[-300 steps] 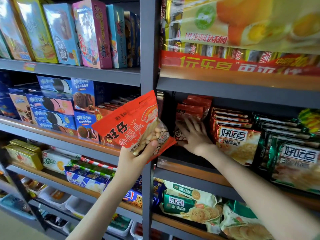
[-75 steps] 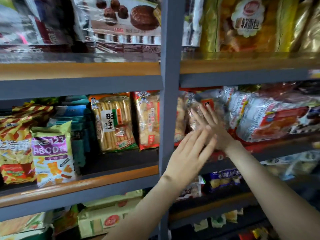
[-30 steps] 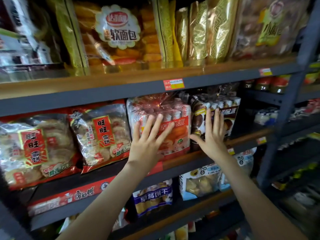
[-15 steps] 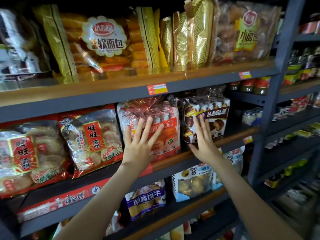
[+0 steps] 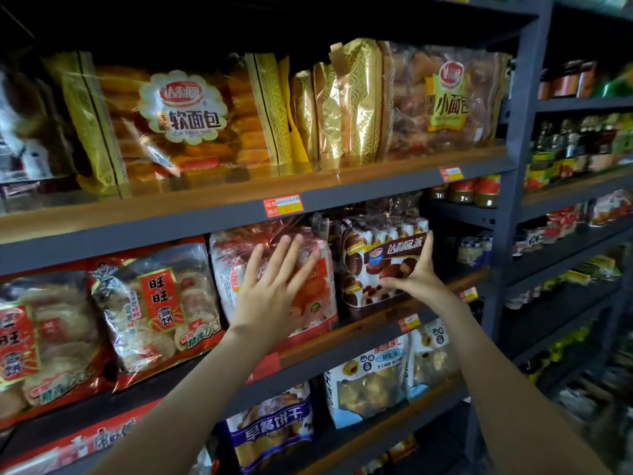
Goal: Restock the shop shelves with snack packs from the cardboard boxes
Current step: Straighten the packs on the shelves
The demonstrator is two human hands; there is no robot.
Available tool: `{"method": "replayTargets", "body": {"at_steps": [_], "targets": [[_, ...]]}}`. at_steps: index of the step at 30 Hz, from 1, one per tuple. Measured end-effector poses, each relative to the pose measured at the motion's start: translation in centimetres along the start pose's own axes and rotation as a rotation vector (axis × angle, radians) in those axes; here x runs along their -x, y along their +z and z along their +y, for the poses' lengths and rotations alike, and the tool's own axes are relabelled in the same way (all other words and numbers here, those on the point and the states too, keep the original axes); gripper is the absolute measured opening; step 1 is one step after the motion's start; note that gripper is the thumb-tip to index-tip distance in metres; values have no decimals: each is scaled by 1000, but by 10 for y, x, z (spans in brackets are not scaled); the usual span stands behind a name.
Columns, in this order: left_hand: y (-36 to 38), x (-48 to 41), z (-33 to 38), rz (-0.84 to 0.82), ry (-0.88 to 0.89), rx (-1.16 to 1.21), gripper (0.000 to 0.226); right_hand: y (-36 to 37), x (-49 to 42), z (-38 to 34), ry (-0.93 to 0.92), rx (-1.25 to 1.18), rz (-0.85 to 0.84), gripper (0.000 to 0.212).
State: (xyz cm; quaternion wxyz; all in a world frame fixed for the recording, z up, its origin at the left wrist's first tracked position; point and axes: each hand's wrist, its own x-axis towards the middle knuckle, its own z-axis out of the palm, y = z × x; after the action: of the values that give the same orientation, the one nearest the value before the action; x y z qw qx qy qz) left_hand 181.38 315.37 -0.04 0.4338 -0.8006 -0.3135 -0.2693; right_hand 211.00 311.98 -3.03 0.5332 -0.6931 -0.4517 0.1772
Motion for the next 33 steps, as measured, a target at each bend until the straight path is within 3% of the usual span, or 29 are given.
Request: {"method": "replayTargets", "body": {"at_steps": [7,11,13,16,20,23,26,28,31,33], "targets": [[2,10,-6,1,-20,-68,119,23,12,1,-106,-40,-23,142],[-6,13,-8,7,-9,-35,114,19,26,-11,-146,93,64,135],[-20,15,-11,74,-9,36,96,17,42,-36,-320,92,193,120],[-56,14,-28,287,63,119,59,19,69,-93,-734,118,352,92],[-110,7,-83,477,162,163,38,25,88,-176,-1107,256,297,71],[-137,-2,-143,460,160,123,31,36,85,-226,-1135,303,201,69],[-139,-17,-218,312,71,-6,27,56,65,-271,-1113,377,97,75],[-133,-28,-264,74,-82,-117,33,73,43,-300,-1079,504,-35,85],[-123,-26,-319,-450,-435,-374,76,101,13,-339,-1002,908,-182,108],[-114,-18,-335,-673,-598,-390,104,125,-1,-354,-970,1182,-210,120]]}}
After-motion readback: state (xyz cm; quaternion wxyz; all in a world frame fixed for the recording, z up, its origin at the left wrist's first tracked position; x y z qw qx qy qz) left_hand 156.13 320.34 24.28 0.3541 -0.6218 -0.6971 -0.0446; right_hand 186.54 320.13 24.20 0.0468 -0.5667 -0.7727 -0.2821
